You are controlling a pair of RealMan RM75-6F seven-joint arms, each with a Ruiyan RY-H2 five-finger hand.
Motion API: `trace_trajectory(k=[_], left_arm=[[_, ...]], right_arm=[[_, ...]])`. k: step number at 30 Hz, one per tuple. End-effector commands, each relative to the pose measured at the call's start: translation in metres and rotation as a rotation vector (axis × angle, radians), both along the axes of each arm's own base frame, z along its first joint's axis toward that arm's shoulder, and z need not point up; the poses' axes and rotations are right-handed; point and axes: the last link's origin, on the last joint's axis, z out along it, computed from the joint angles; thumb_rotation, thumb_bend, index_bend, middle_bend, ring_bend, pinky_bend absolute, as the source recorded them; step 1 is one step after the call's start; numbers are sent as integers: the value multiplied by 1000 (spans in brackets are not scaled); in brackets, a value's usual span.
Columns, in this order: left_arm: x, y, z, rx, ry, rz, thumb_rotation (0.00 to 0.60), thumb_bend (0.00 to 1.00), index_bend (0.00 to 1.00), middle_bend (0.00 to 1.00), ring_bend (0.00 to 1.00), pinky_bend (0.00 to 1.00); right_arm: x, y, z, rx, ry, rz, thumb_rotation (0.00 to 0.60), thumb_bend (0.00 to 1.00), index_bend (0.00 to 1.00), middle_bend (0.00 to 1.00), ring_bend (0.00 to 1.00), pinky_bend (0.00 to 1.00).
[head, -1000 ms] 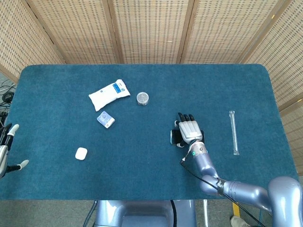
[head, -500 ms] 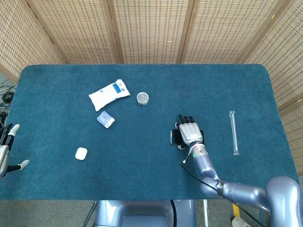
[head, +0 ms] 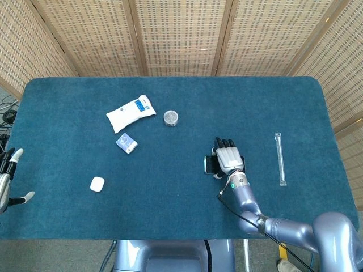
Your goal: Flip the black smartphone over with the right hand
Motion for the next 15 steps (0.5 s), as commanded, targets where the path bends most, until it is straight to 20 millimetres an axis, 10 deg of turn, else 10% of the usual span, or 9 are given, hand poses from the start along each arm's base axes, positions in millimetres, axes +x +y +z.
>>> trace_trajectory(k=[1, 15], left_arm=[[0, 0, 0, -3, 0, 0, 600, 0, 0, 0, 0, 0], [1, -1, 0, -7, -8, -3, 600, 0, 0, 0, 0, 0]], right_arm=[[0, 0, 0, -2, -2, 3, 600, 260, 556, 0, 0, 0], [12, 4, 14, -36, -83, 77, 600, 346, 594, 0, 0, 0]])
